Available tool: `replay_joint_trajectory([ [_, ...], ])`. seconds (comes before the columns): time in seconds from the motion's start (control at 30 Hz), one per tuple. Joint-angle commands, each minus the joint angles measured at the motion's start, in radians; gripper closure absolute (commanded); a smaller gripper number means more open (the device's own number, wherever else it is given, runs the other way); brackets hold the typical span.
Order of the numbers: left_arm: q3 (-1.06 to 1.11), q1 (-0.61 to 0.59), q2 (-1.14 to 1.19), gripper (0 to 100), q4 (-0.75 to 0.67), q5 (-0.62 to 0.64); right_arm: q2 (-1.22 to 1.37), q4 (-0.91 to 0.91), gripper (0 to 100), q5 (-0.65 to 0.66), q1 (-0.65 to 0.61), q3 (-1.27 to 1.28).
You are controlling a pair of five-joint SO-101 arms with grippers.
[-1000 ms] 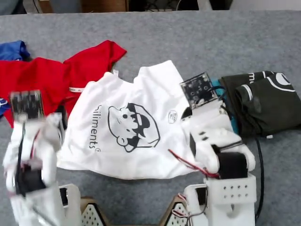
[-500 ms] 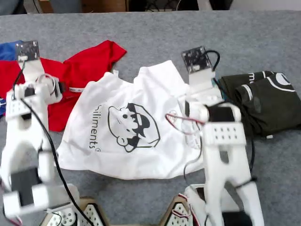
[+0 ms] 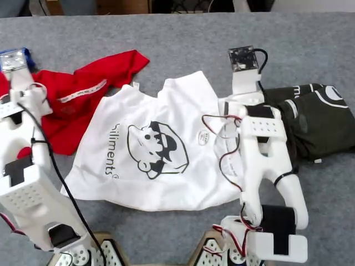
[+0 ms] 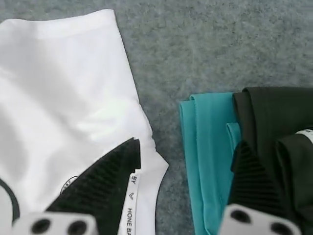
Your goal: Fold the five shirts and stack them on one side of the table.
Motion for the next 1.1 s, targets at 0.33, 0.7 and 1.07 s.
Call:
replay_joint_trajectory([
  [0.33, -0.062, -0.150, -0.230, 93, 0.063, 0.184, 0.002, -0.015, 68.4, -0.009, -0.006, -0.053],
  [0.7, -0.015, 0.145, -0.077, 72, 0.098, 0.146, 0.004, -0.015, 68.4, -0.009, -0.005, -0.048],
  [1.07, -0.259, 0.004, 0.129, 95, 0.241, 0.124, 0.004, -0.023, 68.4, -0.008, -0.003, -0.027],
])
